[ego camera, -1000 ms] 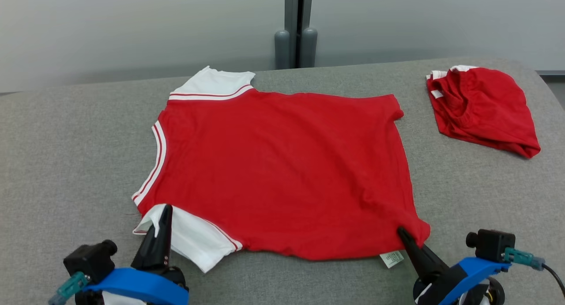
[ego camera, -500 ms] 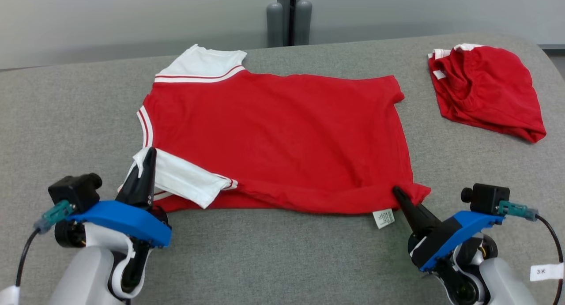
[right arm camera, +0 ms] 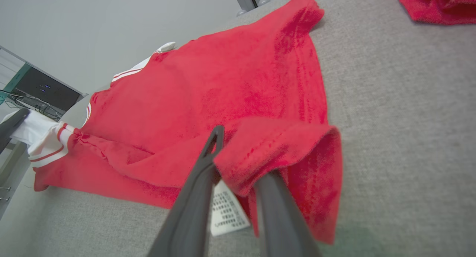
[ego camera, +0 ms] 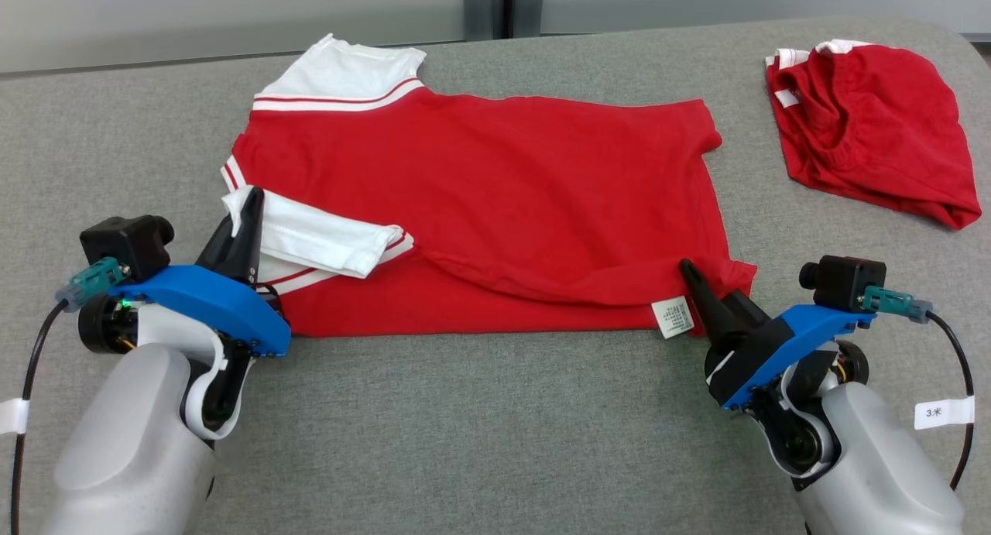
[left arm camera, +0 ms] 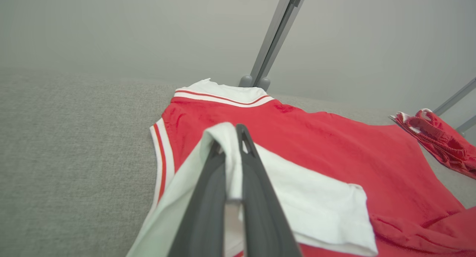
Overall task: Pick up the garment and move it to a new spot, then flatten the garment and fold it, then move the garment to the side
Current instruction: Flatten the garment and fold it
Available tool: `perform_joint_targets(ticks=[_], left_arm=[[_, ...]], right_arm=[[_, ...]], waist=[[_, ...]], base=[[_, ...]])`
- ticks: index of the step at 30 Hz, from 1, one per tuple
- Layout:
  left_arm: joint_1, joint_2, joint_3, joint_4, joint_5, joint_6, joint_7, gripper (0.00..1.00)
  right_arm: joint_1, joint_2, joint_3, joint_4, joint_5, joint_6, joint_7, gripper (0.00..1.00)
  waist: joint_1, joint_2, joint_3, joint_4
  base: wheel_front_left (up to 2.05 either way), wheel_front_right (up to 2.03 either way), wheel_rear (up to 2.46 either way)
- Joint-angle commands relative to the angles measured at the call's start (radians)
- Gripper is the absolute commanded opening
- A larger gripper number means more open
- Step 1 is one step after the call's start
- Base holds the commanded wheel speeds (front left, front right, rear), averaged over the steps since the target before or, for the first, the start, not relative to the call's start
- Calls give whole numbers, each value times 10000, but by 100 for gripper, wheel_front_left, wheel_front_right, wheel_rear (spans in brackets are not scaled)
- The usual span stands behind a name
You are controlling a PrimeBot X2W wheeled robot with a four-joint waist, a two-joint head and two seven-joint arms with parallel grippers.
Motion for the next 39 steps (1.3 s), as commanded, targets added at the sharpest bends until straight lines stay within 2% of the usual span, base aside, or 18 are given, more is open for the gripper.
perform_joint_targets(ticks=[1, 2, 11, 19, 24, 39], left_arm=[[-361, 67, -181, 201, -137, -12, -195, 95], [-453, 88, -178, 343, -211, -13, -323, 100], [-184, 424, -748, 995, -613, -13, -1239, 100], [668, 781, -962, 1293, -366, 66, -1429, 100], [962, 852, -1199, 1549, -204, 216, -1219, 100], [743, 572, -1632, 2263, -169, 162, -891, 100]], right_arm=[[-253, -139, 192, 120, -111, 5, -250, 100], [-288, -200, 275, 202, -162, 5, -376, 100], [137, -829, 778, 509, -664, 5, -1369, 100], [418, -1101, 598, 739, -1249, 5, -1662, 100], [201, -1026, 650, 1047, -1870, 5, -1677, 100], [-620, -328, 813, 2699, -3108, 4, -2067, 100]], waist=[[-1, -3, 9, 30], [-1, -3, -5, 45], [-1, -3, -444, 82], [-1, -3, -594, 134], [-1, -3, -556, 199], [-1, -3, -222, 223]], base=[[0, 0, 0], [0, 0, 0], [0, 0, 0], [0, 0, 0], [0, 0, 0], [0, 0, 0]])
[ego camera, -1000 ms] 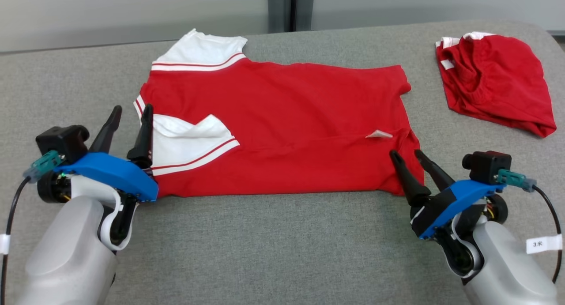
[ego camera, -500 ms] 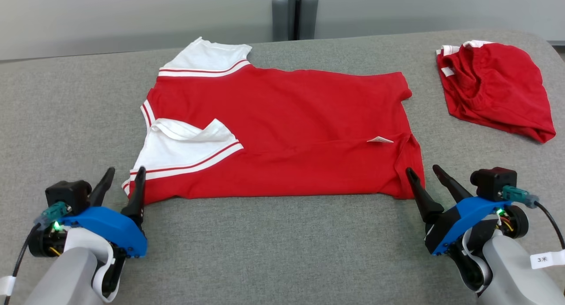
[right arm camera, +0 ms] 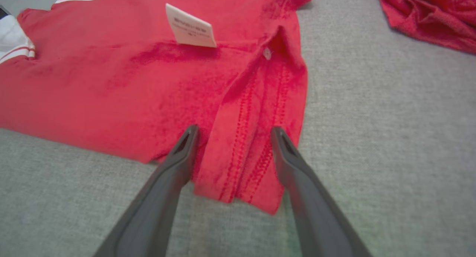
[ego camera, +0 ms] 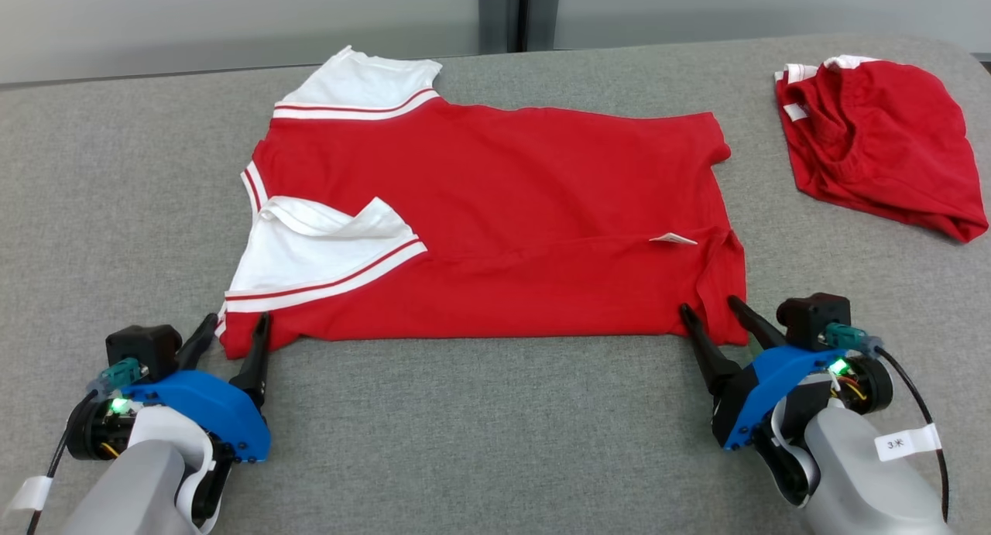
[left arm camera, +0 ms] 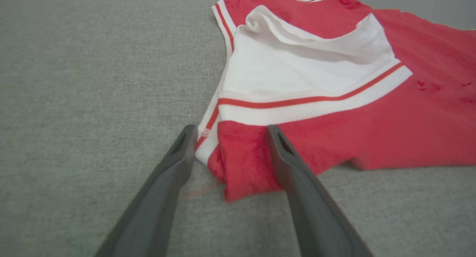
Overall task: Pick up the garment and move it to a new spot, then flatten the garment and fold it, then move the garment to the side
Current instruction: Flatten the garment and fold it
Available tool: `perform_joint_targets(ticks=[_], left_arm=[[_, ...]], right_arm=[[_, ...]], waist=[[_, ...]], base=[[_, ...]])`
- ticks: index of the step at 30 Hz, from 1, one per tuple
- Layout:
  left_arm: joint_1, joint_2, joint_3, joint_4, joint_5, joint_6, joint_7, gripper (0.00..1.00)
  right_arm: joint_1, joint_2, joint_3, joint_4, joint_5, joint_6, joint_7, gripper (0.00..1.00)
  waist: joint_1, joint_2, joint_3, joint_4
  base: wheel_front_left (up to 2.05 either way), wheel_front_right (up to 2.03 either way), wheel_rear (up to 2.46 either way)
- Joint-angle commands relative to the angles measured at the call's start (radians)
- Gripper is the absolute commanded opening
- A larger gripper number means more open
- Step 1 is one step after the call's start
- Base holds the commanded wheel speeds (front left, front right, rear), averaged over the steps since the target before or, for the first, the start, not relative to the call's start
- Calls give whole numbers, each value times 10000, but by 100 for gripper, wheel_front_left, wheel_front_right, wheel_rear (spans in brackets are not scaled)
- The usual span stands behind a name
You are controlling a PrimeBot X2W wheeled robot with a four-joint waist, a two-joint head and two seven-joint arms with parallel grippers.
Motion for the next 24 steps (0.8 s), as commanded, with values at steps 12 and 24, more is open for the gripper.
perform_joint_targets(ticks=[12, 24], left_arm=[[-653, -406, -371, 939, -231, -177, 36, 0], [889, -382, -66, 101, -788, -143, -624, 0]], right_arm=[[-620, 386, -98, 1676, -517, 2, -615, 0], [509, 233, 117, 1351, 261, 2, -1213, 0]], waist=[[0, 1, -119, 206], [0, 1, -1395, 536]], base=[[0, 0, 0], [0, 0, 0]])
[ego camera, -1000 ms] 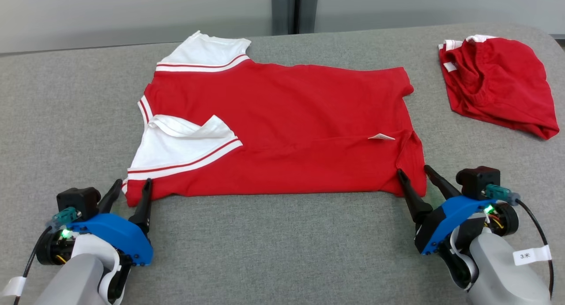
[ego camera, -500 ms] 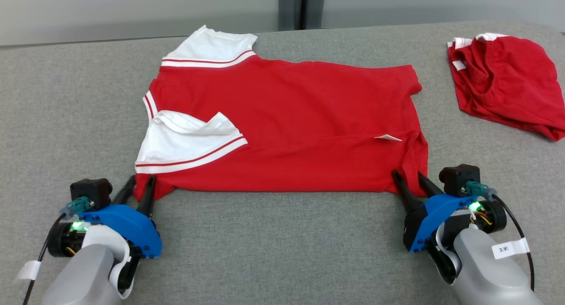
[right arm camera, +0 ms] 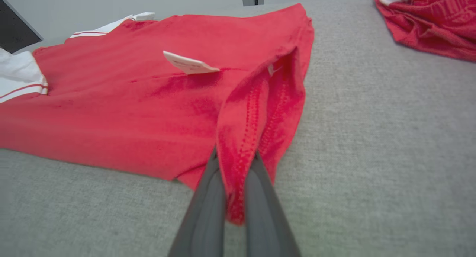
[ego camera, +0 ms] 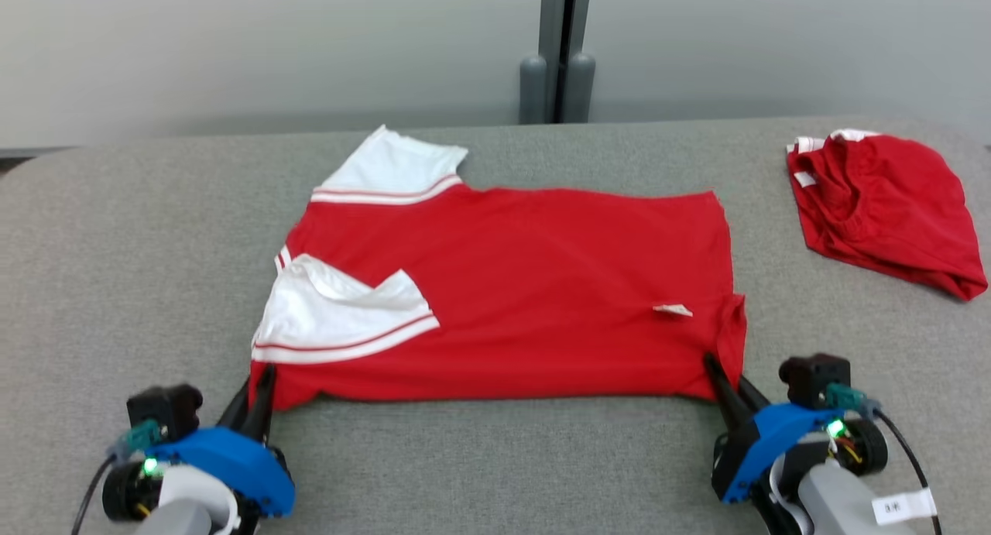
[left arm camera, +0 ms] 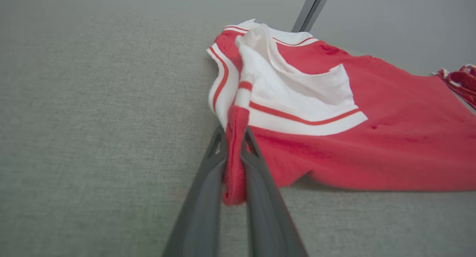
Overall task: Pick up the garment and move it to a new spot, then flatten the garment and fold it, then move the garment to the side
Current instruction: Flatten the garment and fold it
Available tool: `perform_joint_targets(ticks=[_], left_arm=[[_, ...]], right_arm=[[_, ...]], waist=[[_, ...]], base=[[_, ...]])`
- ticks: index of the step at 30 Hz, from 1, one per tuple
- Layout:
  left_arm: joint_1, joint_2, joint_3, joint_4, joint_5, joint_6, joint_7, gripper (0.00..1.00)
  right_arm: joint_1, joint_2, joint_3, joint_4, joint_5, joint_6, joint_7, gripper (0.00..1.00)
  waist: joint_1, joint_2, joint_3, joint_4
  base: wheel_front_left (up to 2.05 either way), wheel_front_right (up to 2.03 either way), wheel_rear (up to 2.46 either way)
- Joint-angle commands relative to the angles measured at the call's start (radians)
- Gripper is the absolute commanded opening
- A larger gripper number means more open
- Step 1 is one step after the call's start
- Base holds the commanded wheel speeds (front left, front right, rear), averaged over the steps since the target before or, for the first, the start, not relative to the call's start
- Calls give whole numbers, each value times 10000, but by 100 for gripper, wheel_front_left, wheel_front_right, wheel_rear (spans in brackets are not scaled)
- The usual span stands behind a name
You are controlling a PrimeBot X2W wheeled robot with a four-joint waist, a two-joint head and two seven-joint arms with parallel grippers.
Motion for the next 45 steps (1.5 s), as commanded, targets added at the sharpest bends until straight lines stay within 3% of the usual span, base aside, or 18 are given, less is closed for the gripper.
perform_joint_targets(ticks=[1, 9, 15, 19, 20, 21, 22, 31, 45], left_arm=[[430, 40, 144, -224, -89, 120, -89, 0], [2785, 91, 567, -2196, -236, 1120, -163, 0], [4265, 425, 657, -3865, -149, 1949, -106, 0], [4669, 602, 601, -4567, -107, 2249, 70, 0], [4695, 609, 602, -4666, -111, 2310, 93, 18], [4683, 604, 595, -4745, -83, 2356, 105, 44], [4671, 595, 590, -4823, -95, 2370, 105, 100], [4241, 447, 1137, -5266, 549, 2443, -157, 100], [4231, -455, 3932, -7042, 3361, 2421, -174, 100]], right_arm=[[375, -126, 42, -216, 173, 2, -80, 0], [2143, -520, -45, -1710, 480, 2, 48, 0], [3677, -749, -517, -3219, 501, 0, 762, 0], [4410, -624, -935, -4070, 319, 2, 1327, 0], [4516, -568, -1013, -4243, 236, 2, 1444, 0], [4597, -519, -1060, -4373, 140, 2, 1568, 33], [4647, -423, -1134, -4550, 120, 2, 1653, 100], [4543, -91, -2163, -5692, -37, 2, 1483, 100], [3801, 425, -2521, -6634, -893, 3, -17, 100]], waist=[[1, 1, -194, 10], [1, 1, -761, 252], [1, 1, -913, 471], [1, 1, -883, 484], [1, 1, -865, 461], [1, 1, -844, 433], [1, 1, -824, 408], [1, 1, -781, 160], [1, 1, -843, -69]], base=[[0, 0, 0], [0, 0, 0], [0, 0, 0], [0, 0, 0], [0, 0, 0], [0, 0, 0], [0, 0, 0], [0, 0, 0], [0, 0, 0]])
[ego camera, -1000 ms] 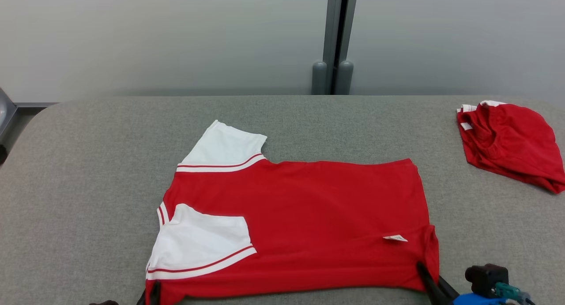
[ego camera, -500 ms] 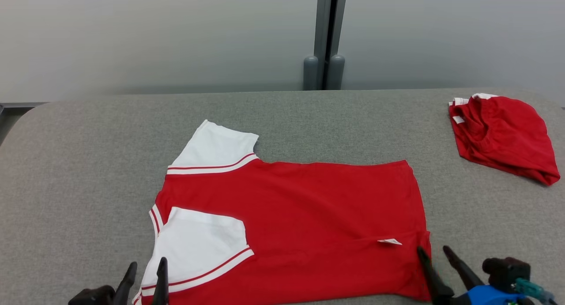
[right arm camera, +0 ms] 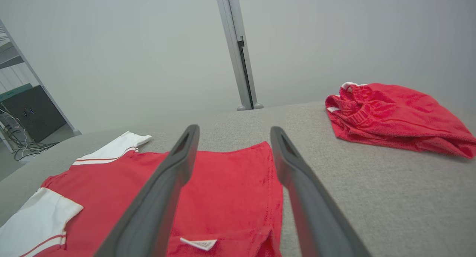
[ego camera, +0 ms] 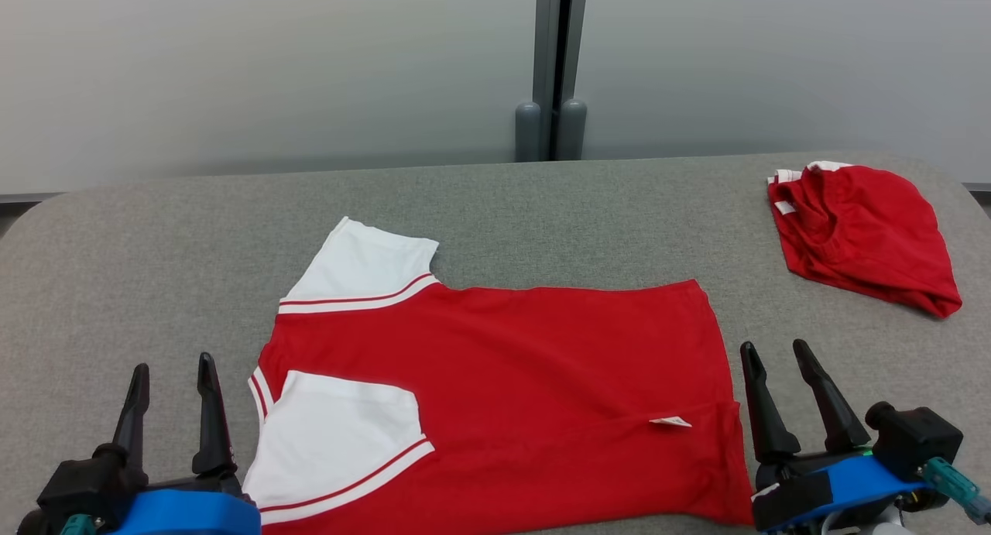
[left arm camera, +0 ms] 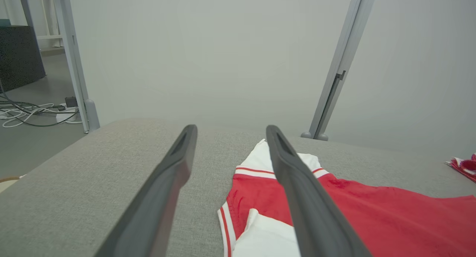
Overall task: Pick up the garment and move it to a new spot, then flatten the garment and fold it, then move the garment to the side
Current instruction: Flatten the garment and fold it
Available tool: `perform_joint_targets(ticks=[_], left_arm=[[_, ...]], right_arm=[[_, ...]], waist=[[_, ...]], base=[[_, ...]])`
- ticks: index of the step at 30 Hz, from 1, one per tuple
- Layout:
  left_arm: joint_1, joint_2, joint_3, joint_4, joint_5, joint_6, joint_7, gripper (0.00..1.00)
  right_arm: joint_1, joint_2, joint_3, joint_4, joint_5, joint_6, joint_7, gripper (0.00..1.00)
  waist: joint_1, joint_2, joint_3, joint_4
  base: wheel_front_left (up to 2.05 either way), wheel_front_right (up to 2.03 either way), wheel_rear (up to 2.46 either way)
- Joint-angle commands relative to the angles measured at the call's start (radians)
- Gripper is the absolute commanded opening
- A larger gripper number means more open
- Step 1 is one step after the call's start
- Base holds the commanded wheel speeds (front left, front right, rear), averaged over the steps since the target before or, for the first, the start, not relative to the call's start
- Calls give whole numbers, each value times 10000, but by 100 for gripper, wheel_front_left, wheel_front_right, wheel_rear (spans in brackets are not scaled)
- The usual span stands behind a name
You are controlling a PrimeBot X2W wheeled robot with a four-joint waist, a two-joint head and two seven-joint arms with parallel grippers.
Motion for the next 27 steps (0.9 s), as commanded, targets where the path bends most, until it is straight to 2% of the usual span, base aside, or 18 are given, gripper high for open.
perform_joint_targets(ticks=[1, 6, 12, 21, 27], left_arm=[[-46, -12, 124, -43, 237, -81, -44, 100], [-269, -246, 580, 131, 857, -388, -45, 100], [-477, -396, 685, 691, 1563, -827, -46, 100], [-669, -780, 941, 1636, 2114, -1383, -46, 100], [-690, -857, 1020, 2006, 2438, -1587, -46, 100]], right_arm=[[-134, 105, 17, -84, -155, 3, -97, 100], [-214, 400, 12, -170, -733, 3, -258, 100], [-222, 588, 129, -357, -1183, 3, -259, 100], [-94, 682, 95, 157, -1606, 2, -259, 100], [-6, 697, 45, 503, -1752, 2, -259, 100]], waist=[[1, 0, 4, -13], [1, 0, 28, -9], [1, 0, -21, -11], [1, 0, -189, 19], [1, 0, -284, 92]], base=[[0, 0, 0], [0, 0, 0], [0, 0, 0], [0, 0, 0], [0, 0, 0]])
